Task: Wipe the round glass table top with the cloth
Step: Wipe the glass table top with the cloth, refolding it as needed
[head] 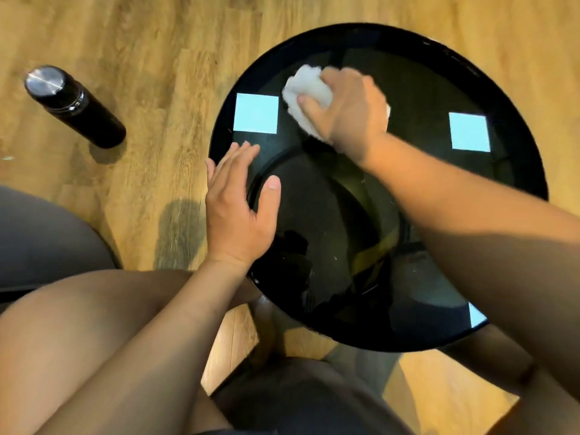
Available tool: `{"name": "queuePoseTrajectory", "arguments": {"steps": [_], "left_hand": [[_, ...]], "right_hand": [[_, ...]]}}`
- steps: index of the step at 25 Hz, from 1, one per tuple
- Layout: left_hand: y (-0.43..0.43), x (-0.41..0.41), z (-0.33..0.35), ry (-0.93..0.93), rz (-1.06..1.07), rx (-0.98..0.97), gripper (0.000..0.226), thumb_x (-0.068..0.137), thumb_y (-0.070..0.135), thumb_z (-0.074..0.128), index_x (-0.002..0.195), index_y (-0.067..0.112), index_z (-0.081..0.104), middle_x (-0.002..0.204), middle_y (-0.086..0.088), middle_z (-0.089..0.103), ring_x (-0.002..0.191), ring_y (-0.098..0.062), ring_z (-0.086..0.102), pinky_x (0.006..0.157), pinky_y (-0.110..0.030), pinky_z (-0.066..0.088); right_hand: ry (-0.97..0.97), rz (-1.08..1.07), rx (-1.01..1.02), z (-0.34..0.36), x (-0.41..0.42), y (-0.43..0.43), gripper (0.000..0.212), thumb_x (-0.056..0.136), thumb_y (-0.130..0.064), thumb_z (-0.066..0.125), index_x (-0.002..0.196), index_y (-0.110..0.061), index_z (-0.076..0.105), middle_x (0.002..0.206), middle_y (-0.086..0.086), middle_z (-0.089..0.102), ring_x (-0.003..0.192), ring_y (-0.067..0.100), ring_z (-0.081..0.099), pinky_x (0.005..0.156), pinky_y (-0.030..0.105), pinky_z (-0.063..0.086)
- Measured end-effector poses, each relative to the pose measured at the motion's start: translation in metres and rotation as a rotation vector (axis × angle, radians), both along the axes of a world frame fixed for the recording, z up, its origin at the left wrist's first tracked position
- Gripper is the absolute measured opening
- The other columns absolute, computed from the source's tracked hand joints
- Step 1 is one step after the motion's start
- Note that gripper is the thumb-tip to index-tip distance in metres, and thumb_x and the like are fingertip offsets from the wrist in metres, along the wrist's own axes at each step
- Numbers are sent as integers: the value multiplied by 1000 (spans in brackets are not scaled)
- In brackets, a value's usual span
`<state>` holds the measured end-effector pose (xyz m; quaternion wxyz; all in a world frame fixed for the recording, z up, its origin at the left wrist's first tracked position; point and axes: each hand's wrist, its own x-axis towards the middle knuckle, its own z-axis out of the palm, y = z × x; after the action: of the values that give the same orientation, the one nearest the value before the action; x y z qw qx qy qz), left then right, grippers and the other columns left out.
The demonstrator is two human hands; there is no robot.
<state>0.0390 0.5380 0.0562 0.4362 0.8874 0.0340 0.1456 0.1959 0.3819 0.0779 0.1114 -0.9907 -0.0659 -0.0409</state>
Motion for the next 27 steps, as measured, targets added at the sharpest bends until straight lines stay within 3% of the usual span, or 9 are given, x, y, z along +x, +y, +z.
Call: {"name": "queuePoseTrajectory", "arguments": {"steps": [7,10,12,14,16,18,20,24,27], "left_hand": [[-4,-2,3,30,-12,80,53,93,41,38,127,7,61,131,-10,62,130,-27,51,117,-55,24],[-20,-22,18,57,-11,49,47,97,37,34,120,8,63,123,-8,65,119,-18,53,117,-48,27],[-38,-44,35,89,-22,-24,35,100,26,38,108,7,66,111,-8,67,102,-5,52,105,-27,39],[-61,-70,58,174,-41,-119,28,101,22,45,95,6,67,97,-8,68,84,-2,51,78,-8,38],[-81,-98,75,365,-87,-194,25,99,30,51,92,12,67,88,-4,66,78,-6,55,68,-11,38],[-98,-132,83,561,-212,-292,28,95,46,56,97,20,67,91,4,67,84,-6,61,73,-21,46],[-109,-160,83,682,-318,-347,31,89,54,62,102,25,67,95,7,71,89,-9,67,79,-33,56],[-103,-178,80,641,-322,-367,24,87,34,73,107,22,67,101,2,74,93,-13,71,83,-38,60],[-87,-174,84,712,-196,-647,24,93,17,65,117,15,63,112,-7,73,106,-26,69,90,-44,57]], "right_hand": [[142,170,156,15,-249,5,47,88,-57,48,119,-26,63,85,-1,64,77,19,62,62,29,41],[409,242,257,28,-310,-26,40,84,-64,44,95,-30,62,84,-5,66,80,18,62,67,32,46],[601,229,387,30,-337,-59,42,84,-65,48,88,-25,58,84,-7,65,81,14,61,72,37,49],[543,9,612,30,-341,-85,34,86,-60,56,93,-26,59,85,-8,65,81,8,63,73,36,52],[469,-306,1030,39,-323,-97,36,82,-54,64,105,-25,59,96,-6,68,93,12,67,80,36,56],[490,-455,1424,44,-308,-100,44,77,-46,68,112,-22,59,109,3,70,102,19,68,86,39,56],[554,-439,1447,49,-312,-99,44,83,-43,67,117,-18,54,117,9,65,103,21,66,87,40,56],[568,-327,1328,52,-327,-102,37,95,-44,56,121,-20,47,116,2,60,102,16,64,76,30,56],[476,-342,1386,62,-325,-103,38,90,-30,69,120,-26,47,113,1,61,99,13,64,70,25,53]]}}
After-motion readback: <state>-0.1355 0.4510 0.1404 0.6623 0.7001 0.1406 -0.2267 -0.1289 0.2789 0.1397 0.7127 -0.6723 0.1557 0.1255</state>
